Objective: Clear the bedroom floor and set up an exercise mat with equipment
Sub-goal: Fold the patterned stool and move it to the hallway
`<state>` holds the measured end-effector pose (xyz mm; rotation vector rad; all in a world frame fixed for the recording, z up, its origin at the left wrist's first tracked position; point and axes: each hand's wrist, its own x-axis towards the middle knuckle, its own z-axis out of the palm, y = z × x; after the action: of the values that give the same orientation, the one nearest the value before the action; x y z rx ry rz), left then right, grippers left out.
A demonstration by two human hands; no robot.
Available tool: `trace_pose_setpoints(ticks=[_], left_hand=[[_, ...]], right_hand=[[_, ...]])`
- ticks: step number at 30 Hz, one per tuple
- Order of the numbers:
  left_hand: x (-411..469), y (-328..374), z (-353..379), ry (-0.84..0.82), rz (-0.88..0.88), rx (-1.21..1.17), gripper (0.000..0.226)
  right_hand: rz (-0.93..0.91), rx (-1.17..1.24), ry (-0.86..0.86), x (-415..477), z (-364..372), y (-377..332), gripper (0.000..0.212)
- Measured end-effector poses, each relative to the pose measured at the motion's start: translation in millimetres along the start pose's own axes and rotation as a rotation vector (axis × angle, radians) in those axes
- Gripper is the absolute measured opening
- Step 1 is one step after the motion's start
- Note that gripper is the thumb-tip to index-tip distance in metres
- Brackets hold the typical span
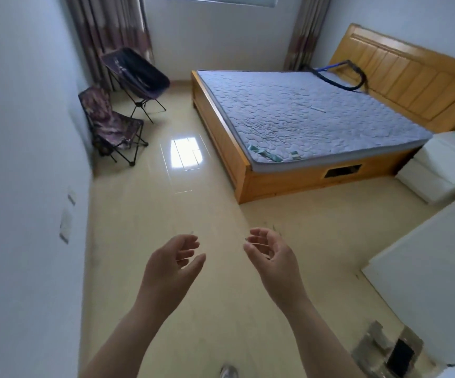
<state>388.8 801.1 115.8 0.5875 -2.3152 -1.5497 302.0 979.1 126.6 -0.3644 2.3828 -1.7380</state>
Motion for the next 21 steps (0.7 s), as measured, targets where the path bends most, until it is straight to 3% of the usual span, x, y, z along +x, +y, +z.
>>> trace_pose_setpoints(ticks=[21], left_hand=[[266.3, -5.4, -55.5, 0.367, -0.065, 0.035, 0.030]], right_hand=[[-0.206, 0.001, -0.311, 320.9, 106.3, -46.7, 0.027]])
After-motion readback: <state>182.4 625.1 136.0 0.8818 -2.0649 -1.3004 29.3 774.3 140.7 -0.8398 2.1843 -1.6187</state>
